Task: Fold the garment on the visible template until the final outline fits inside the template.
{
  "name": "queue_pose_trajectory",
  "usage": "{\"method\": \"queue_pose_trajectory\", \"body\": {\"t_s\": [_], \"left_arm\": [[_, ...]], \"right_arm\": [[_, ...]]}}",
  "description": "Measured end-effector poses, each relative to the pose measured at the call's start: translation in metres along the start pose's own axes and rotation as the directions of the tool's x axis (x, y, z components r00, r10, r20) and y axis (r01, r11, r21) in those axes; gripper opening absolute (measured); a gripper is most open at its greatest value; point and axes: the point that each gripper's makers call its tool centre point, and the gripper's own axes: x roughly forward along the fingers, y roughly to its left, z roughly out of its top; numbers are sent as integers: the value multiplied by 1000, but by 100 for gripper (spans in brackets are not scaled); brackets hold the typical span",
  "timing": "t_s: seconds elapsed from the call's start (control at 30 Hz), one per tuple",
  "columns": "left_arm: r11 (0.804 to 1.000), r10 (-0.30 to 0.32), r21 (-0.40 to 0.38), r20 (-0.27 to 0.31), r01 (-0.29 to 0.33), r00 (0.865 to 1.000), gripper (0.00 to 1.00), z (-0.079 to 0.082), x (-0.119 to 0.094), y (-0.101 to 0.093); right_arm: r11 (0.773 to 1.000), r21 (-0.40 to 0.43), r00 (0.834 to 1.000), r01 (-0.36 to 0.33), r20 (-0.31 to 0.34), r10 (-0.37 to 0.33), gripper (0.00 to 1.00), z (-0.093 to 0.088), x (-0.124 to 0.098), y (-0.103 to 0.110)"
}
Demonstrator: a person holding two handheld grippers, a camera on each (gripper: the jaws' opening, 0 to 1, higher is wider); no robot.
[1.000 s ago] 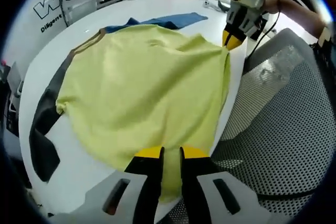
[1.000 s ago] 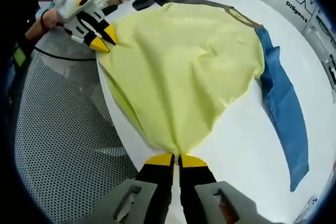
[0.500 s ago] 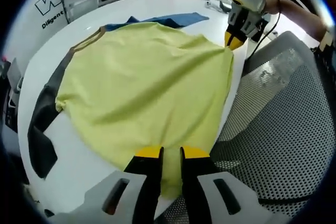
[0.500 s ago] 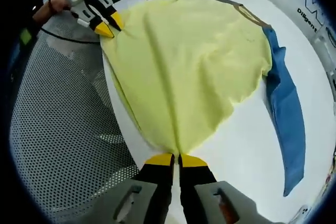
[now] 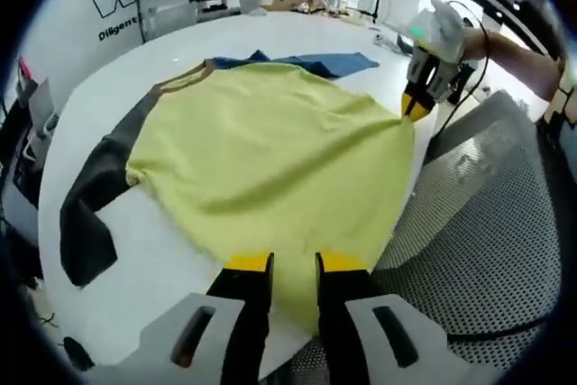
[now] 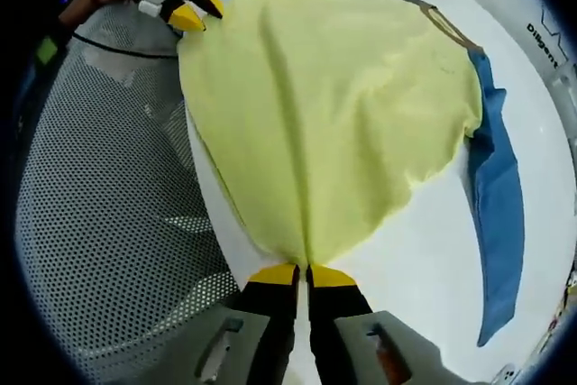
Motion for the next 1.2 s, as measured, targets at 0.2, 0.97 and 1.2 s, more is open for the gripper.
{"method": "queue_pose_trajectory", "body": {"t_s": [0.2,0.97,1.2], "left_arm": [[994,83,-68,-15,-83,996,17,-13,-11,28],[971,-32,-235,56,45,998,0,-2,-4,6],[958,2,-285,132,36,991,0,22,-10,10]], "right_arm": [[1000,13,1000,-2,6,2,0,0,0,0],[999,27,999,26,41,-27,0,-1,0,0],[999,46,998,24,62,-27,0,-1,0,0]]}}
